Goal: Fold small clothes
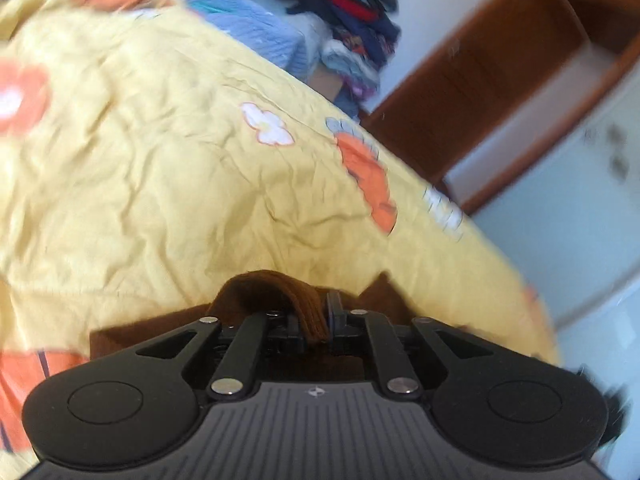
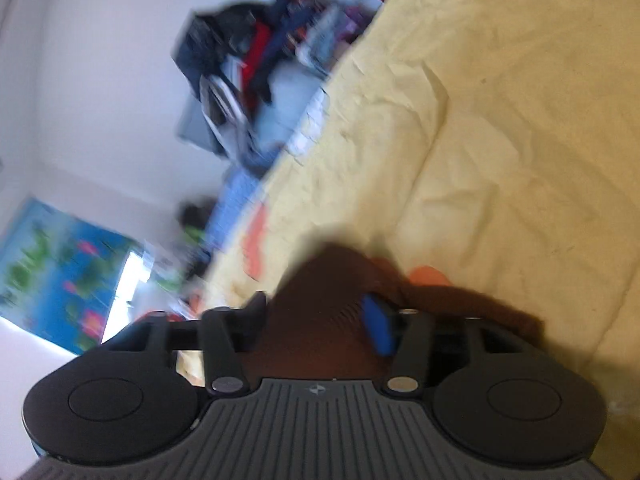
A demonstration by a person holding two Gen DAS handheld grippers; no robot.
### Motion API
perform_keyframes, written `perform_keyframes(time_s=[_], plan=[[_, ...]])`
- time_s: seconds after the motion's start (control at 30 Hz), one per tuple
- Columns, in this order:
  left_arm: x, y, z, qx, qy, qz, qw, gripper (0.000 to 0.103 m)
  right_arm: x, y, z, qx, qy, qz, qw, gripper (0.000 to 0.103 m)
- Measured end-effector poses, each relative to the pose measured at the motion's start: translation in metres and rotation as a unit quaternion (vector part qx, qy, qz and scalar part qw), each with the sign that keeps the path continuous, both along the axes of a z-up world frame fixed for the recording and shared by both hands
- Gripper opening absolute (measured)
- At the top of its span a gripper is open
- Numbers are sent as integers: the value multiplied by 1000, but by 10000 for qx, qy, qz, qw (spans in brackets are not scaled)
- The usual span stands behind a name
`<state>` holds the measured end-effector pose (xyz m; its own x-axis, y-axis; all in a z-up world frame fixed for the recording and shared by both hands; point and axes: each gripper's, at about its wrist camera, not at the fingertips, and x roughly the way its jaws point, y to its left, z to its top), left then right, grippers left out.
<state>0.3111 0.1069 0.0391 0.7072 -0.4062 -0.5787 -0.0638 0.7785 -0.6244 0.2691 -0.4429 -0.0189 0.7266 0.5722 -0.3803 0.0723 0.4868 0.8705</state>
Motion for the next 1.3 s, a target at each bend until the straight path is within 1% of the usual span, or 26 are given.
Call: perform_keyframes(time_s=[0.03,0.07,0.1,0.13,0.17,0.2,0.3,0.37,0.43,0.5,0.53,0.57,0.63,0.7,0.73,0.77,0.8,0.83,0.87,0.93,1.0,1.07,1.13,1.2,1.23,1.3], plan=[[-10,6,3,-124,-142,121,9997,28,-7,-2,3,53,-125,-88,9999,77],[-21,12,9,-60,-256,299,9992,61,-15,-3,7,25,-259,-135,9996,81],[-37,16,16,93,-393,523,9978,90,-24,-4,12,-53,-353,-126,9993,82],[-56,20,22,226,-622,734,9951,95,-35,-6,17,-179,-413,-105,9989,83],[-77,24,27,284,-835,830,9926,95,-46,-9,21,-294,-467,-85,9984,84],[-96,28,29,276,-905,835,9920,95,-62,-13,25,-399,-521,-84,9978,85],[-153,40,20,9,-713,993,9925,95,-115,-25,28,-582,-535,-105,9968,91],[-191,46,7,-171,-540,1213,9910,95,-149,-31,26,-754,-406,-141,9962,94],[-210,48,-8,-406,-321,1307,9901,95,-178,-30,19,-945,-213,-151,9952,94],[-229,46,-21,-632,-123,1402,9880,95,-194,-21,12,-1116,-22,-19,9937,94],[-233,42,-26,-736,-93,1345,9881,95,-201,-16,10,-1161,-98,26,9932,94],[-233,38,-28,-724,-213,1302,9886,95,-202,-10,10,-1174,-118,114,9929,95],[-227,29,-29,-767,-211,1230,9892,95,-194,2,11,-1153,-88,202,9931,95],[-212,24,-32,-870,-306,1183,9887,94,-176,13,10,-1022,-62,251,9944,93],[-205,22,-33,-805,-349,1251,9883,92,-168,17,11,-1066,-92,233,9940,88],[-197,20,-32,-709,-286,1289,9887,77,-157,21,11,-1168,-105,208,9929,81],[-189,18,-31,-624,-120,1263,9899,35,-146,23,7,-1227,11,175,9923,50],[-179,16,-36,-647,189,1157,9910,21,-137,23,1,-1182,254,207,9924,20],[-178,17,-38,-706,247,1183,9902,20,-136,22,-7,-1005,323,242,9941,21],[-179,15,-29,-514,277,1111,9921,19,-137,21,-9,-899,351,214,9951,21],[-188,14,-18,-429,149,992,9940,17,-146,22,2,-973,224,256,9947,21],[-203,13,-5,-446,35,779,9960,17,-160,19,14,-887,23,369,9954,20],[-226,13,8,-367,-19,573,9977,17,-181,15,29,-920,-183,558,9940,20],[-253,13,13,-394,13,407,9984,17,-208,8,39,-941,-270,714,9926,20],[-269,14,13,-360,53,332,9988,17,-222,2,41,-921,-244,773,9925,20],[-299,14,6,-121,210,183,9995,17,-252,-6,41,-950,-133,870,9916,20]])
